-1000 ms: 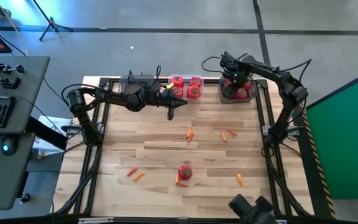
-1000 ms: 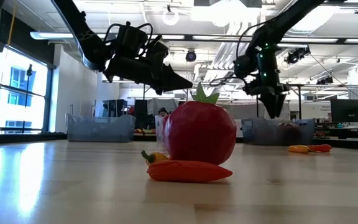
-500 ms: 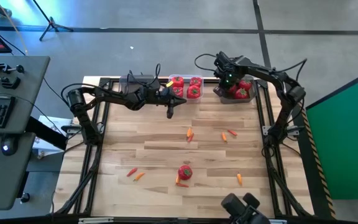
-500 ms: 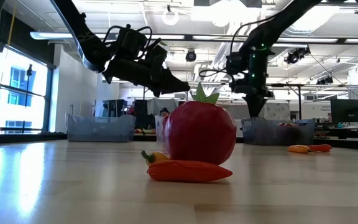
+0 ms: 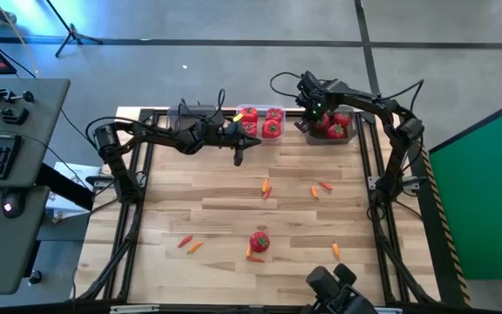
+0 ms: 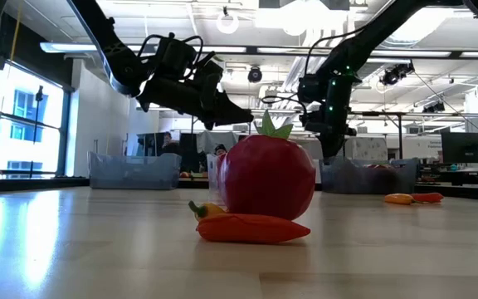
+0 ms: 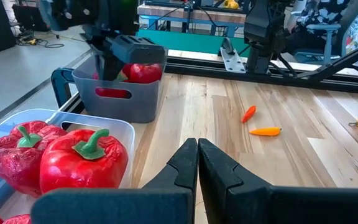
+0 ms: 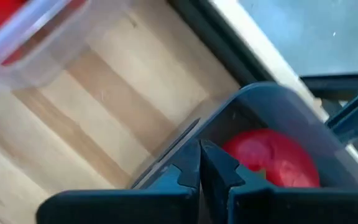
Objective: Sort produce into baskets
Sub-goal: Put the red tomato into the right black bin
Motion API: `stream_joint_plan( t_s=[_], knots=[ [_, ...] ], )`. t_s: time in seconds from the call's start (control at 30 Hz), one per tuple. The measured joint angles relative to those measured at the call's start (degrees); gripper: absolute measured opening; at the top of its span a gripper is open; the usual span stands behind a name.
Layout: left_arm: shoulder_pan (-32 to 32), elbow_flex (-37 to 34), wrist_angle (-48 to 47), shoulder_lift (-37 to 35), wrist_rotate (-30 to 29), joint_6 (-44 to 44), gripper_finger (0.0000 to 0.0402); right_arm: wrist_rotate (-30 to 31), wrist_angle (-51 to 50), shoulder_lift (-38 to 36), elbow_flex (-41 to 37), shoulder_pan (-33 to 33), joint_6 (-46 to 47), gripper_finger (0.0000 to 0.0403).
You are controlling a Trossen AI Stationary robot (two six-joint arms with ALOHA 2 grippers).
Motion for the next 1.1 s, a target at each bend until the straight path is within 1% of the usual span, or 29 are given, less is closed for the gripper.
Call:
stream_joint_plan(
  t_s=[0.3,0.4,0.47,0.53,0.63,0.8,0.87,0.97,1.1],
  knots=[
    [1.18,0.00,-0.01,0.00,0.00,-0.09,0.0000,0.00,1.57,-0.44,0.02,-1.31,-0.04,0.0000],
    [1.70,0.00,-0.32,0.00,-0.04,-0.09,0.0000,0.89,1.70,-1.93,0.00,-1.53,-1.06,0.0000],
    [1.92,0.00,-0.39,0.00,-0.04,-0.09,0.0000,2.22,4.75,-3.80,-1.64,-1.14,-1.15,0.0000],
    [1.92,0.00,-0.34,0.00,-0.04,0.30,0.0000,3.22,9.69,-6.23,-5.13,-0.79,-0.81,0.0000],
    [2.14,0.00,-0.19,0.00,0.00,1.43,0.0000,3.45,19.19,-10.94,-12.40,0.14,1.39,0.0000],
    [2.40,-0.01,1.00,0.00,0.00,1.45,0.0000,4.50,36.07,-22.03,-26.56,4.35,7.27,0.0000],
    [2.38,-0.02,0.99,0.00,0.00,1.49,0.0000,6.16,41.55,-26.88,-32.09,7.49,9.20,0.0000],
    [2.24,-0.02,0.97,0.00,0.53,1.61,0.0000,6.63,47.25,-33.87,-38.73,13.88,10.52,0.0000],
    [2.23,-0.02,0.92,0.00,0.94,1.61,0.0000,6.41,49.03,-40.23,-42.89,23.60,14.65,0.0000]
  ],
)
